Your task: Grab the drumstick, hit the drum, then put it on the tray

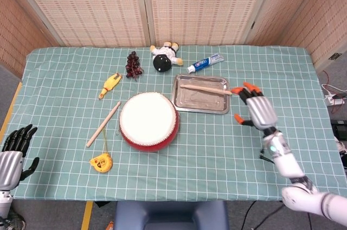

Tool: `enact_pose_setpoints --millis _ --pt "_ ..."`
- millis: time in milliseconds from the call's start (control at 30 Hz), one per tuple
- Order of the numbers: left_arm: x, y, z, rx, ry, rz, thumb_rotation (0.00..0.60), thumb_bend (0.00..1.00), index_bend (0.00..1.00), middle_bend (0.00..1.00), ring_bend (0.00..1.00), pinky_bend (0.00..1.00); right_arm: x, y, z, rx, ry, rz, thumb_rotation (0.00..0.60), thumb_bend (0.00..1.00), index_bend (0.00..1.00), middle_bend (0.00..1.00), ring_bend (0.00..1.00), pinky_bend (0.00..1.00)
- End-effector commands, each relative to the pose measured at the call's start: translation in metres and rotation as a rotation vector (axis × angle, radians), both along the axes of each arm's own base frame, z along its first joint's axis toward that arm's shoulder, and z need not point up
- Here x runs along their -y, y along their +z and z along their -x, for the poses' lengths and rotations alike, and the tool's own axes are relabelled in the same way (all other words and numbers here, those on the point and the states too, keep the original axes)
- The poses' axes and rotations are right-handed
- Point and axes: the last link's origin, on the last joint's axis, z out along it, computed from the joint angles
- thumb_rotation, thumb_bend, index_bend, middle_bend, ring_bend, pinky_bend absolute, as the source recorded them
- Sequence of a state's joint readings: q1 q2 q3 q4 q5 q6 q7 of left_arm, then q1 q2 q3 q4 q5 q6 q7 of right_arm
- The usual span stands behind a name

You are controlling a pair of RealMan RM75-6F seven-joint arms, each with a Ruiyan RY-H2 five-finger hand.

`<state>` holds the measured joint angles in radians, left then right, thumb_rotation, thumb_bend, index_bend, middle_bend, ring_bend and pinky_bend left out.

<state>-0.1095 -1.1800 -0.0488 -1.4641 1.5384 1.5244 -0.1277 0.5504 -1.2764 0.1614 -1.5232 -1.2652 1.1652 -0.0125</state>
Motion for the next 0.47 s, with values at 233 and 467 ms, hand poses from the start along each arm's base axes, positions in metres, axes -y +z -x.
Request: enact_pose_setpoints --millis 233,467 --pt "0.006 -0.001 -0.007 0.004 -0.015 -0.006 0.600 0.35 0.03 0.00 0.00 0.02 -0.125 0.048 0.054 0.000 -0.111 0.074 0.600 0.29 0.04 0.05 0.00 0.00" --pt "0.008 0.001 -0.009 -0.006 -0.014 -0.006 0.600 0.35 0.03 0.00 0.00 0.02 -0.155 0.053 0.056 0.021 -0.113 0.109 0.600 0.29 0.02 0.04 0.00 0.00"
